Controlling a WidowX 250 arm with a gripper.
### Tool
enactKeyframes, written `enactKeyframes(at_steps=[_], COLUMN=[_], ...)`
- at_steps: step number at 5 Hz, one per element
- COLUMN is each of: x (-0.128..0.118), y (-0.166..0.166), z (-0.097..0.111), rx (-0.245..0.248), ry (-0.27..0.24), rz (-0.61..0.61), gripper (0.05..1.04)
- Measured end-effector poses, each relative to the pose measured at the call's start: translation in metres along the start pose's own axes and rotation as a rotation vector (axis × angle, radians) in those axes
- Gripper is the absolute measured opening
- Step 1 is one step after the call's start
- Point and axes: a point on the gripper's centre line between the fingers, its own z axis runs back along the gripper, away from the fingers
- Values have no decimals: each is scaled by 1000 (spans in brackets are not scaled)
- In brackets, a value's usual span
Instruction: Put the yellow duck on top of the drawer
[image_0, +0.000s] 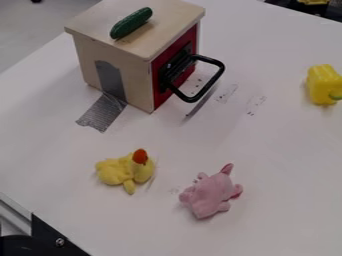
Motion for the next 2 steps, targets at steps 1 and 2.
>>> enactKeyframes(at_steps=[1,2], x=[-5,-47], y=[-1,-19], z=[-13,-25], rx=[-17,-37], ry=[36,80], rz=[4,-44], gripper=[997,997])
